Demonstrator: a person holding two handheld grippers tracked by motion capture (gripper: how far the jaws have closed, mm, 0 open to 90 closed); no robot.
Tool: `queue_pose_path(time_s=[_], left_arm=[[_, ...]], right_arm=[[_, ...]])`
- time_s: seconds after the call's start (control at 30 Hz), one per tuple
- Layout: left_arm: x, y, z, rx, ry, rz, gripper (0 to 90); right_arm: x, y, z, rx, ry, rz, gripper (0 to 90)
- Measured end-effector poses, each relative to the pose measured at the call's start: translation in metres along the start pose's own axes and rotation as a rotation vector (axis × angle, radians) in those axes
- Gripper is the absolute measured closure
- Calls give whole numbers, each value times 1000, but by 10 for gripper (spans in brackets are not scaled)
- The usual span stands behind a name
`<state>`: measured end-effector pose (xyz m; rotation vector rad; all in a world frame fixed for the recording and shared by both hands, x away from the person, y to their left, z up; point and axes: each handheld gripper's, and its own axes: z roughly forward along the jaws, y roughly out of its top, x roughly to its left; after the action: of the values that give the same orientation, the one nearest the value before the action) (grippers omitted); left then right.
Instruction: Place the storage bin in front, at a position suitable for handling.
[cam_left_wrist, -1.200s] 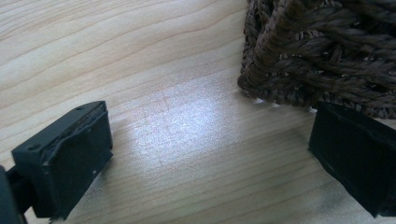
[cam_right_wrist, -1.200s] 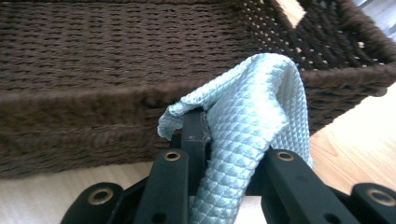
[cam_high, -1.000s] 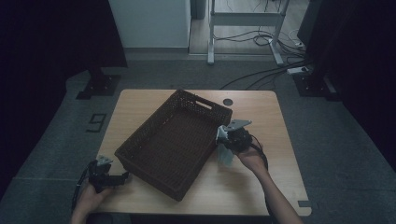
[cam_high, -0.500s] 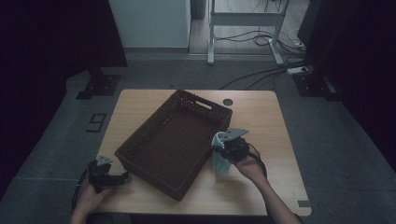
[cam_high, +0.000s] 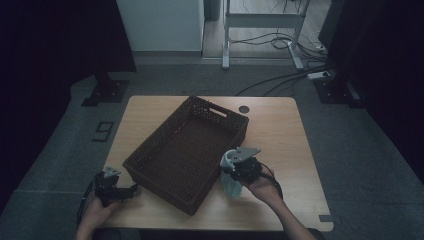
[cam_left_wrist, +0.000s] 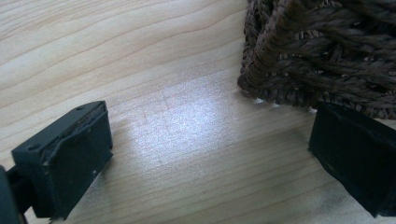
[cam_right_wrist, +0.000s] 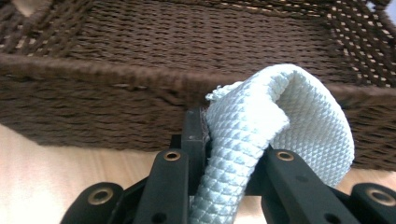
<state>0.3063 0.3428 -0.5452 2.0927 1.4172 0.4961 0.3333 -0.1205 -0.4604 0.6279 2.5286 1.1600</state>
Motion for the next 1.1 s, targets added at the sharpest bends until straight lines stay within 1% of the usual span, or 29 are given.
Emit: queue_pose_path(time_s=[0.17, 0.43, 0.7, 0.77, 1.1], left_arm=[[0, 0, 0, 1, 0, -1, 0], [0, 0, 0, 0, 1, -2, 0], [0, 0, 0, 2, 1, -3, 0], [0, 0, 0, 1, 2, -3, 0], [-1, 0, 0, 1, 2, -3, 0]], right_arm=[[13, 0, 0, 2, 18, -19, 765], [28, 1, 0, 0, 50, -43, 761], [49, 4, 3, 5, 98, -80, 761], [55, 5, 4, 5, 110, -97, 761], [80, 8, 5, 6, 168, -138, 761]])
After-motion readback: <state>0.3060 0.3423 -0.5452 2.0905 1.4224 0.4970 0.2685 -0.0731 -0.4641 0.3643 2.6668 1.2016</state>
